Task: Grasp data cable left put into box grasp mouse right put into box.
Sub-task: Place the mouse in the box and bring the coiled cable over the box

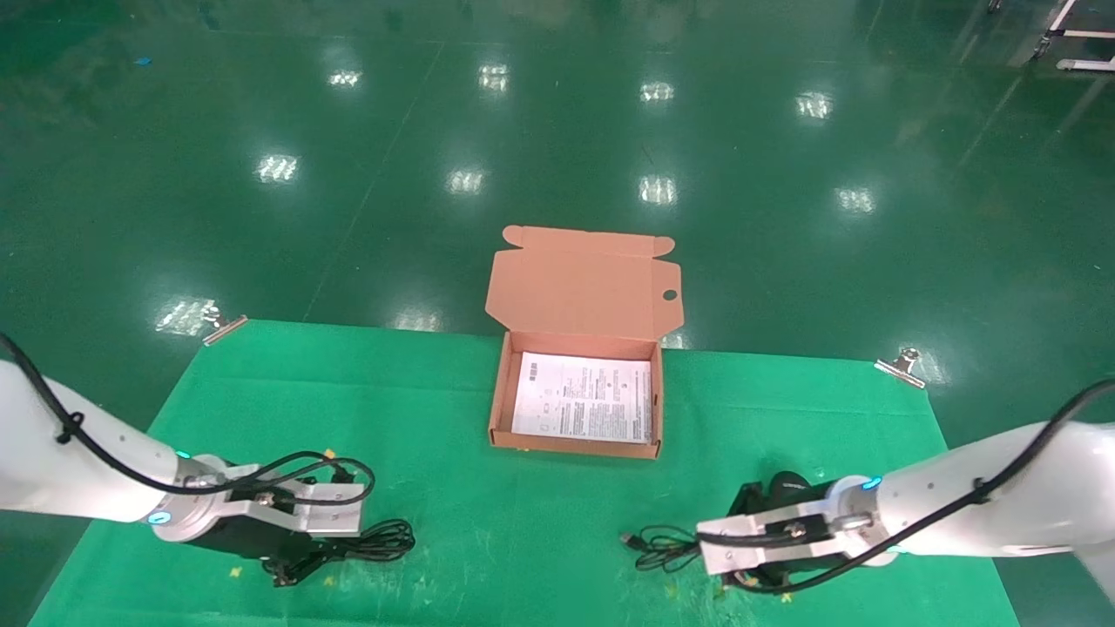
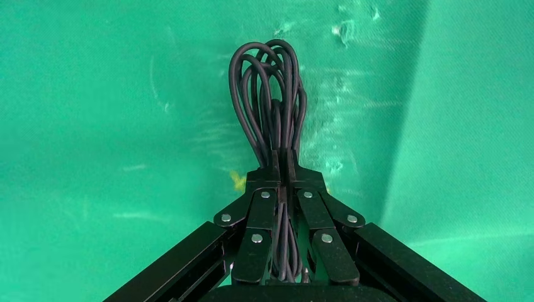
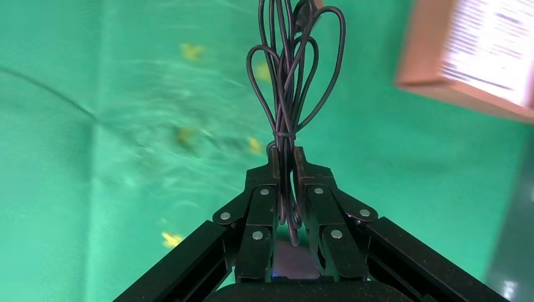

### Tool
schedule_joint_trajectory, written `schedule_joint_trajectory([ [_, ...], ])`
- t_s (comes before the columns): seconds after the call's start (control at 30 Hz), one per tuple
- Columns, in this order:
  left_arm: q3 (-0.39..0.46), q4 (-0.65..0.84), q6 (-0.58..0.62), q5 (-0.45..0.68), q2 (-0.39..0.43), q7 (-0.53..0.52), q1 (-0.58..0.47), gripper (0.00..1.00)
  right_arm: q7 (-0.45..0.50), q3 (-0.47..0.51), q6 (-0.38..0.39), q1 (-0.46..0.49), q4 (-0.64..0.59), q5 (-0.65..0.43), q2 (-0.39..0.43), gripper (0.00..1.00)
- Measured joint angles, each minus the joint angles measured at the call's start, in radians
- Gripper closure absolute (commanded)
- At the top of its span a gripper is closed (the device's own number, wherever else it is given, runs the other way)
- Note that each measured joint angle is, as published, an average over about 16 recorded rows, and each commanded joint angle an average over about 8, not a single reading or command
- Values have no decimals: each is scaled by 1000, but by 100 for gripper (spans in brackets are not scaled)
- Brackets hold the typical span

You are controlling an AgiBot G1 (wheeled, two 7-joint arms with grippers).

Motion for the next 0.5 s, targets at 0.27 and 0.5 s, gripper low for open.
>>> schedule_joint_trajectory([
  [0.27,-7,-80,32,1,-39,-2,-39,100,58,50,14,38,76,20,73,100],
  [0.5,-15,-145,41,8,-58,6,-91,100,112,89,35,80,142,20,120,100],
])
